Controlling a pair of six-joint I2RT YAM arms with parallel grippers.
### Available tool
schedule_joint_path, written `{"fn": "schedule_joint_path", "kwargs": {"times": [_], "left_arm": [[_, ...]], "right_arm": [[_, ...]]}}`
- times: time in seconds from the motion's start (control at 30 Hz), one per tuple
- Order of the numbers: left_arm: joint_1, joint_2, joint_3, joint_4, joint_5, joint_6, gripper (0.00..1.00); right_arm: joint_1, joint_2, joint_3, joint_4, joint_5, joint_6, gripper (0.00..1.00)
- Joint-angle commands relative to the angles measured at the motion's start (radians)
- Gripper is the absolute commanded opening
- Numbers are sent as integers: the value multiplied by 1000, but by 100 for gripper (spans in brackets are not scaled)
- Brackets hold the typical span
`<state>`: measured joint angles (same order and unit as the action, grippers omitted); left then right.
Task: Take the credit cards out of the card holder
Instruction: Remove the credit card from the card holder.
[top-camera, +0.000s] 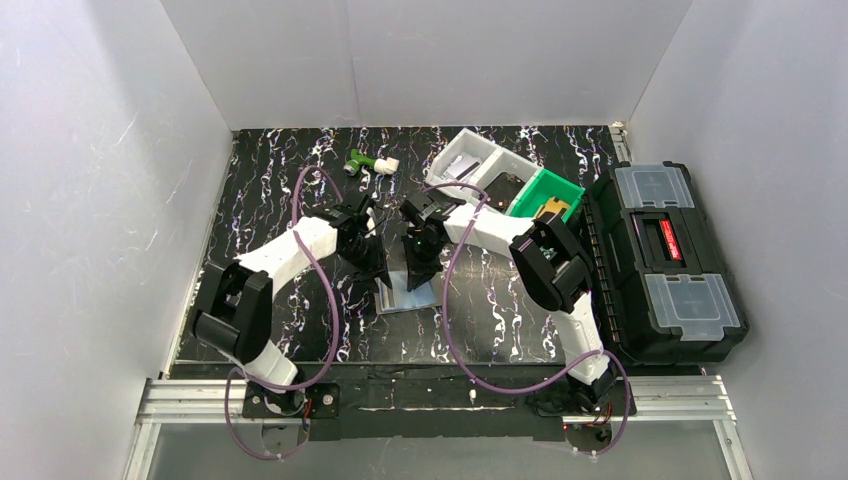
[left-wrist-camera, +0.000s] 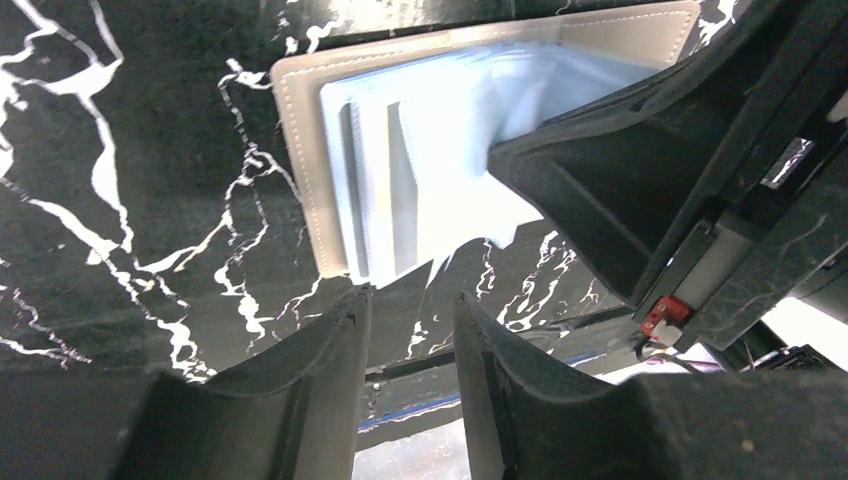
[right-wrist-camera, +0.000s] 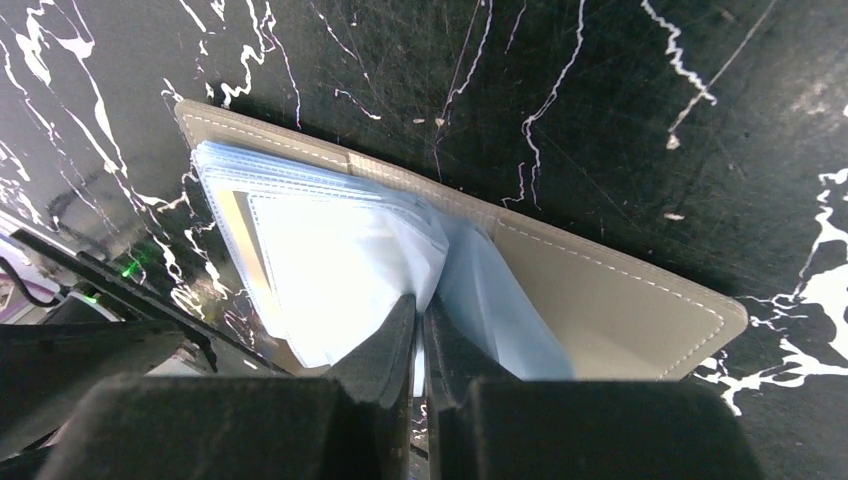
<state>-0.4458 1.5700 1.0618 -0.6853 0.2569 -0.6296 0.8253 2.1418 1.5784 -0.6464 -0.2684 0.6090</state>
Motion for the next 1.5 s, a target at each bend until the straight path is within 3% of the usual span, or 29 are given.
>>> {"fn": "schedule_joint_path", "kwargs": {"times": [0.0,0.6,0.77,1.07,1.23,1.47], "left_arm": [[-23,34,49,12,34,-7,34],[-41,183,28,144,82,-19,28],[-41,193,23,147,70,-30,14],[-41,177,37,139,68,-32,0],[-41,159,46,130,77,-22,0],[-41,135,61,140,102,0,0]], "right_arm": [[5,56,-73,35,32,-23,11],[-31,53,-106,76,-39,-17,10],[-37,44,-71,57,-48,-28,11],[-51,-18,16,-6,-63,-36,27],[-61,-60,56,-45,-58,-38,37],[-77,-121,78,-88,-37,-39,42]]}}
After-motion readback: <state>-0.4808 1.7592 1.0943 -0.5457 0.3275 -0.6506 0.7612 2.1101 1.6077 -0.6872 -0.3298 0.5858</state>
